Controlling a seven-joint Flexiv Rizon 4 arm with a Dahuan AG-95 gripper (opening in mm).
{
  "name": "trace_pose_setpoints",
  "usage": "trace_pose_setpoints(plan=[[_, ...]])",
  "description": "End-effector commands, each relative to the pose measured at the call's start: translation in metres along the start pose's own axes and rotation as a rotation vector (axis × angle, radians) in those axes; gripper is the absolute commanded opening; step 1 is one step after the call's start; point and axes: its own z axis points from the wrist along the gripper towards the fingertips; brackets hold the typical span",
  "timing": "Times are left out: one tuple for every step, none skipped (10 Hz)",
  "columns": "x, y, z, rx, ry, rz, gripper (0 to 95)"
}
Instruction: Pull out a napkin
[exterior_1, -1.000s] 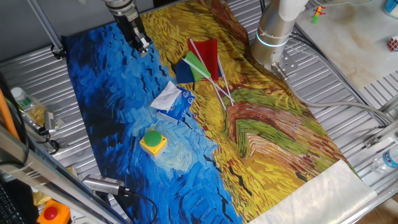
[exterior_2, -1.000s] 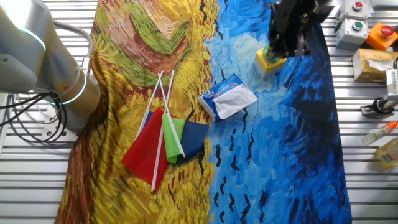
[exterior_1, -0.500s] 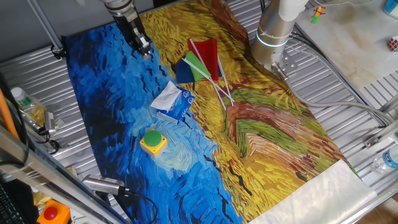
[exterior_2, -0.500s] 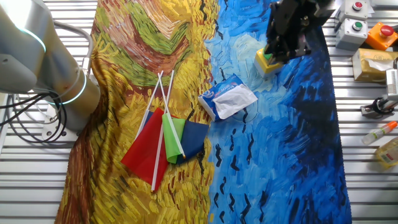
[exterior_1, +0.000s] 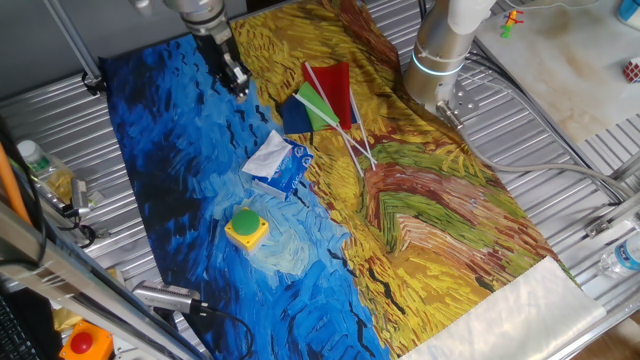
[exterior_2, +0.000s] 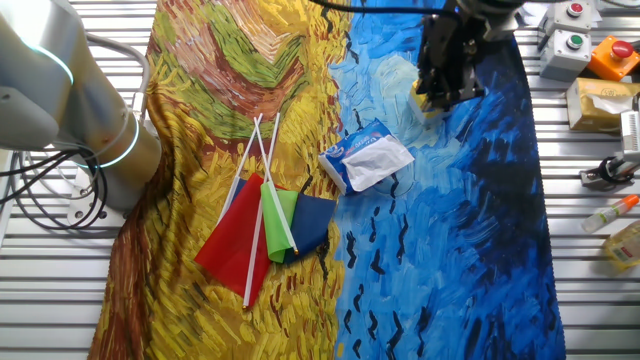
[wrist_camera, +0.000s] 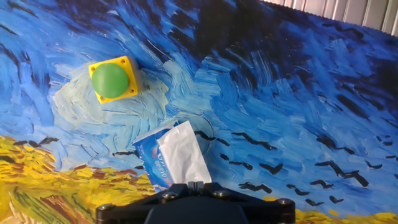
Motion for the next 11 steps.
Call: trace_pose_setpoints(plan=[[0.002, 0.001, 0.009, 0.004, -0.014, -0.003, 19.0], [0.002, 0.001, 0.017, 0.005, -0.019, -0.003, 19.0], [0.001, 0.001, 0.03, 0.007, -0.031, -0.004, 19.0], [0.0, 0.001, 0.037, 0.009, -0.038, -0.003, 19.0], [0.0, 0.0, 0.047, 0.008, -0.048, -0.006, 19.0], [-0.001, -0.002, 0.055, 0.009, -0.056, -0.01, 19.0], [-0.001, -0.003, 0.063, 0.009, -0.058, -0.011, 19.0], [-0.002, -0.005, 0.08, 0.01, -0.068, -0.004, 19.0], [-0.002, -0.006, 0.09, 0.012, -0.077, -0.002, 19.0], [-0.001, -0.005, 0.11, 0.017, -0.11, -0.003, 19.0], [0.0, -0.004, 0.12, 0.016, -0.125, 0.001, 19.0]])
